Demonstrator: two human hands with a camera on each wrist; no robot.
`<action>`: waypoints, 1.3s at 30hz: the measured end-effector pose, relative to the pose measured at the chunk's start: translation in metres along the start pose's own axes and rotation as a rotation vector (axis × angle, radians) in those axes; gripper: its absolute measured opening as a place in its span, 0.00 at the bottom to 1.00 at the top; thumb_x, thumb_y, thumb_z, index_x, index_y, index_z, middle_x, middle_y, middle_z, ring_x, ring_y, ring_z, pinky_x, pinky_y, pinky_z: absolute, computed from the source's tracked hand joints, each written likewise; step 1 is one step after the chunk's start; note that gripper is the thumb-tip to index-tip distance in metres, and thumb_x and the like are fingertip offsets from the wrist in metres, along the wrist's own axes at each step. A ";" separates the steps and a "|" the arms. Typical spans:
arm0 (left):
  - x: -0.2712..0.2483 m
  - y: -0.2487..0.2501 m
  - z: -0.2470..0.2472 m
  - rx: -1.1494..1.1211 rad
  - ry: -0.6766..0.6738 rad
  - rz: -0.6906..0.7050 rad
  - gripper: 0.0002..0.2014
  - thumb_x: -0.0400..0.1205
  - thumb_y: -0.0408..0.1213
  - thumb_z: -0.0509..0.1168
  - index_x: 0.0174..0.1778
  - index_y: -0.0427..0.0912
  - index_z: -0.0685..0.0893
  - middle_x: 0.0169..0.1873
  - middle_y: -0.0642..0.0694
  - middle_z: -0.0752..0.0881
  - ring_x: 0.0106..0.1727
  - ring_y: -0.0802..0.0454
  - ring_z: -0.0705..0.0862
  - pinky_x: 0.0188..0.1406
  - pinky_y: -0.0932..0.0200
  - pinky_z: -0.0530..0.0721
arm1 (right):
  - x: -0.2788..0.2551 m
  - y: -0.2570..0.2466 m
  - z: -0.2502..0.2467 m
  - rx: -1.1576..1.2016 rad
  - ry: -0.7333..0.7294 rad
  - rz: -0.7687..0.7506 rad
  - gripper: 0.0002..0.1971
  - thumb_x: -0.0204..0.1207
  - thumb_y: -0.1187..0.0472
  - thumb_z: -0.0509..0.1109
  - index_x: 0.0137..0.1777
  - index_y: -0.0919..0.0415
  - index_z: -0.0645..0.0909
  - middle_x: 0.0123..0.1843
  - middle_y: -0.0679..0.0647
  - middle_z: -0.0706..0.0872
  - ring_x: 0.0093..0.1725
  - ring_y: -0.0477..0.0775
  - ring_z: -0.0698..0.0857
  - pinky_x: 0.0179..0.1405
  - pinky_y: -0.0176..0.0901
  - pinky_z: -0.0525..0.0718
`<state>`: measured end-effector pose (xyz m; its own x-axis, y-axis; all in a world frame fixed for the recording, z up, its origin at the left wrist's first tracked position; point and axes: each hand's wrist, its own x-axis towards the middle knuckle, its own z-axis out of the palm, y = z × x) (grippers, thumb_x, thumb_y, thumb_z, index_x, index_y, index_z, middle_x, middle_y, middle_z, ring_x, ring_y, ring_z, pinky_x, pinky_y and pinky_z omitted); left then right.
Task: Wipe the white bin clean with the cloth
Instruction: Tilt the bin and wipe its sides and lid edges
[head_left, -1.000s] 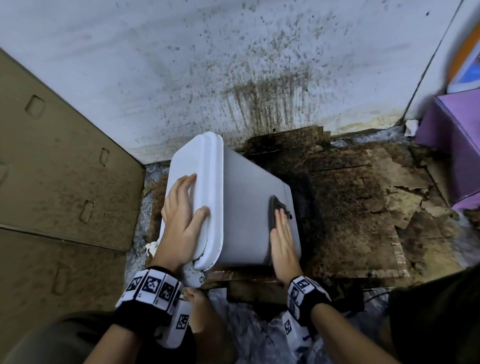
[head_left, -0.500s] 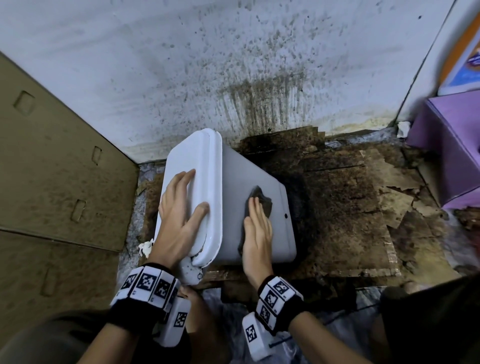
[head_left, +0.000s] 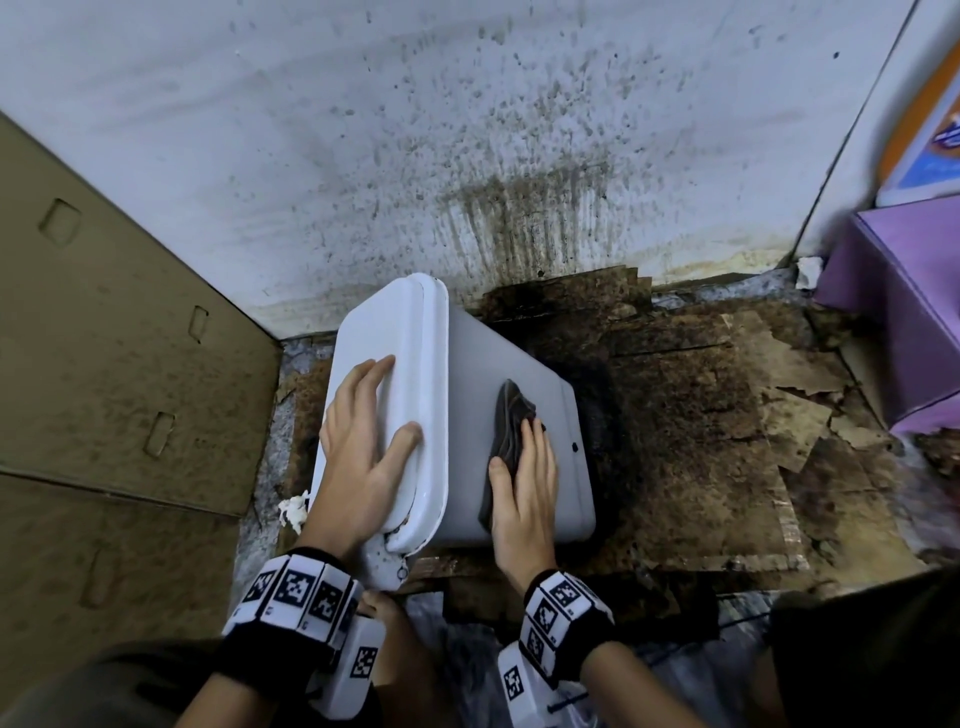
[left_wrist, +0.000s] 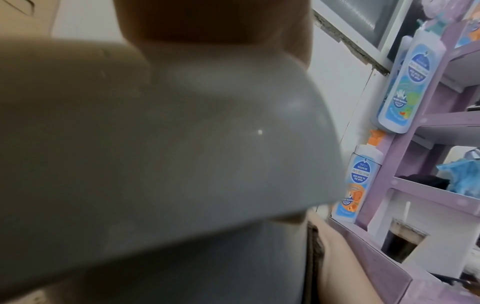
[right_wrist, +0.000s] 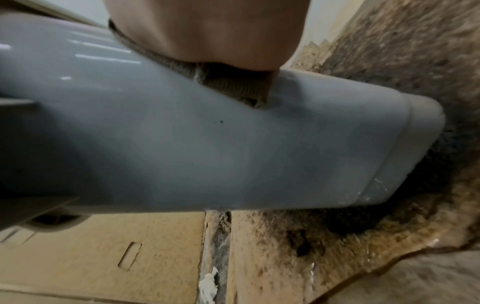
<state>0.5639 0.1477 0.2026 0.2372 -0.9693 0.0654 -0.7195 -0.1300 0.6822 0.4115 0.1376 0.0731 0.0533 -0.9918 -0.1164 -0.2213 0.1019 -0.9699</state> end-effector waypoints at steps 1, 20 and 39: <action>0.000 0.001 0.001 0.002 0.002 0.002 0.34 0.81 0.59 0.56 0.86 0.59 0.62 0.83 0.59 0.61 0.87 0.54 0.57 0.86 0.40 0.56 | 0.001 0.001 -0.001 0.022 -0.006 0.031 0.38 0.80 0.36 0.50 0.89 0.47 0.51 0.90 0.42 0.54 0.88 0.39 0.50 0.88 0.54 0.50; 0.001 -0.006 -0.002 0.019 0.018 0.001 0.34 0.81 0.58 0.55 0.86 0.54 0.63 0.83 0.55 0.63 0.87 0.53 0.58 0.86 0.34 0.56 | 0.023 0.003 -0.008 0.136 -0.184 0.027 0.27 0.92 0.58 0.54 0.89 0.51 0.55 0.89 0.38 0.51 0.87 0.31 0.47 0.82 0.24 0.44; 0.001 0.006 0.005 0.081 -0.002 -0.008 0.36 0.80 0.60 0.51 0.87 0.56 0.61 0.84 0.53 0.60 0.86 0.56 0.55 0.80 0.57 0.49 | 0.011 -0.027 -0.015 0.183 -0.120 0.077 0.24 0.92 0.58 0.54 0.87 0.51 0.62 0.88 0.44 0.61 0.87 0.40 0.57 0.85 0.35 0.53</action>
<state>0.5564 0.1449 0.2030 0.2413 -0.9687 0.0586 -0.7680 -0.1537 0.6218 0.4039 0.1227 0.1011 0.1604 -0.9653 -0.2060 -0.0493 0.2006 -0.9784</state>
